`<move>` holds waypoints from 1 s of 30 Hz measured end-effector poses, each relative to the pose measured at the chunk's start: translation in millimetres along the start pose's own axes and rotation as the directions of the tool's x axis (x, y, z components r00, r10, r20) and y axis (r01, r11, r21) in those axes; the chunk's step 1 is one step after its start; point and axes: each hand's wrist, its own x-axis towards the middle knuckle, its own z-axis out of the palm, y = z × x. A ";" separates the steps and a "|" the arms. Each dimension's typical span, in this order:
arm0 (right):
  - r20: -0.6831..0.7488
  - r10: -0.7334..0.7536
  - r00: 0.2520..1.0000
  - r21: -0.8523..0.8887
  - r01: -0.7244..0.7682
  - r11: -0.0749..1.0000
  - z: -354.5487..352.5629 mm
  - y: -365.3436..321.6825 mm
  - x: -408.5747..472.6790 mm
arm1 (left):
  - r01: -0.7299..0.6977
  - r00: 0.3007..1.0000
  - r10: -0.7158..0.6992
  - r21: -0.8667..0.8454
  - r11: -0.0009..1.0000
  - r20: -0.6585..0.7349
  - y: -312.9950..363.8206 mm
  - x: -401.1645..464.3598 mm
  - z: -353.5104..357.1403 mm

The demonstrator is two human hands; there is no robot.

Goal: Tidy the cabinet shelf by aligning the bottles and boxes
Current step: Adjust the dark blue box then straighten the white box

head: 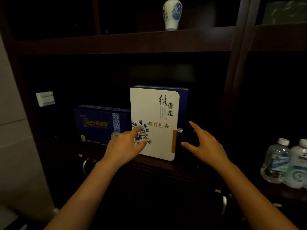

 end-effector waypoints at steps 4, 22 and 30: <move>-0.026 0.006 1.000 0.044 -0.005 0.999 43.8 -16.2 49.3 | -0.029 0.999 0.030 0.036 0.999 -0.018 -42.7 47.0 9.5; -0.012 0.011 1.000 0.059 -0.010 0.998 143.2 -117.7 170.6 | -0.161 0.986 0.159 -0.060 0.985 -0.049 -232.3 194.2 27.5; 0.016 -0.195 0.981 -0.092 0.195 0.976 227.4 -212.3 235.5 | -0.211 0.977 0.205 0.181 0.961 0.052 -357.6 255.4 8.8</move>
